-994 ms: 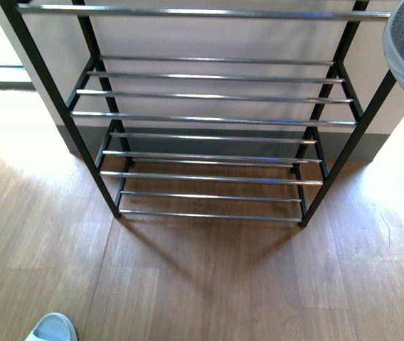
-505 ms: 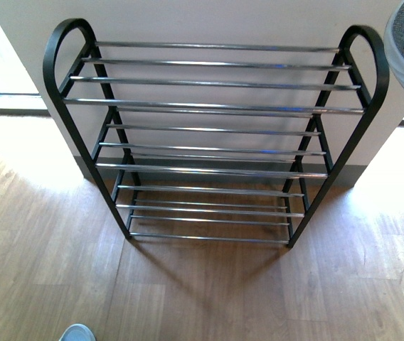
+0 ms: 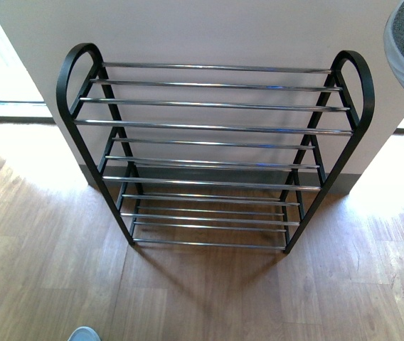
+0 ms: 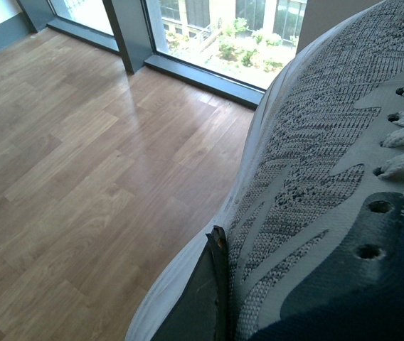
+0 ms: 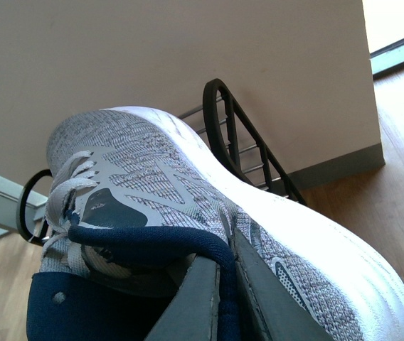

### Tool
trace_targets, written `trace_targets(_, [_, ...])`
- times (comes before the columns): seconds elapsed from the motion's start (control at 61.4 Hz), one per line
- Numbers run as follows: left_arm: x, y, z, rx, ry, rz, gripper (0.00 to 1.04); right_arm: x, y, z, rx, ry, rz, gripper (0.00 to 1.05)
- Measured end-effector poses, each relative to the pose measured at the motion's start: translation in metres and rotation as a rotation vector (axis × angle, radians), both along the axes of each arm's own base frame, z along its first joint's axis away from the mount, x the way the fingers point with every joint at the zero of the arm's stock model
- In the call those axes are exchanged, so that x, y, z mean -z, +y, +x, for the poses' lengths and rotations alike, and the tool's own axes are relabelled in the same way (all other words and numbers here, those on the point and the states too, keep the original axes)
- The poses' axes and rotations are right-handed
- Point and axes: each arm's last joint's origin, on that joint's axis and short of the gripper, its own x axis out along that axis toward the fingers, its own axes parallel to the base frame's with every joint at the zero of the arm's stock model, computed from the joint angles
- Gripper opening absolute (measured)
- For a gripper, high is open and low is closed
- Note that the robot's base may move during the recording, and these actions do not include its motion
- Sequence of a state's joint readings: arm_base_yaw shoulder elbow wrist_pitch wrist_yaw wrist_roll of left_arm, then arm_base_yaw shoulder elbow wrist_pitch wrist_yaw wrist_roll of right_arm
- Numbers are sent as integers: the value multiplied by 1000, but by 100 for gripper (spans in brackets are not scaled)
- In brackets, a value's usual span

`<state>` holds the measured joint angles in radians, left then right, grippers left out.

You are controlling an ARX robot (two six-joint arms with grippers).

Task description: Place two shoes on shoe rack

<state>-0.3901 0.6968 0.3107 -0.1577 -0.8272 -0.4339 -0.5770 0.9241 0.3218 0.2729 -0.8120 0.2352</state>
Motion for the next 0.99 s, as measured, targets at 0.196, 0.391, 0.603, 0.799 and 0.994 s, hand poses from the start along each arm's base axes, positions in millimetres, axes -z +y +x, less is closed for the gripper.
trace_targets(0.196, [0, 0, 0, 0, 0, 0, 2, -19, 15, 13, -159, -64, -89, 1])
trace_targets(0.391, [0, 0, 0, 0, 0, 0, 2, -47, 51, 46, -101, 6, -82, 1])
trace_targets(0.603, [0, 0, 0, 0, 0, 0, 2, -60, 108, 80, -69, 91, -30, 1])
trace_targets(0.799, [0, 0, 0, 0, 0, 0, 2, -57, 164, 111, 7, 211, 51, 1])
trace_targets(0.994, [0, 0, 0, 0, 0, 0, 2, -41, 183, 139, 262, 246, 49, 1])
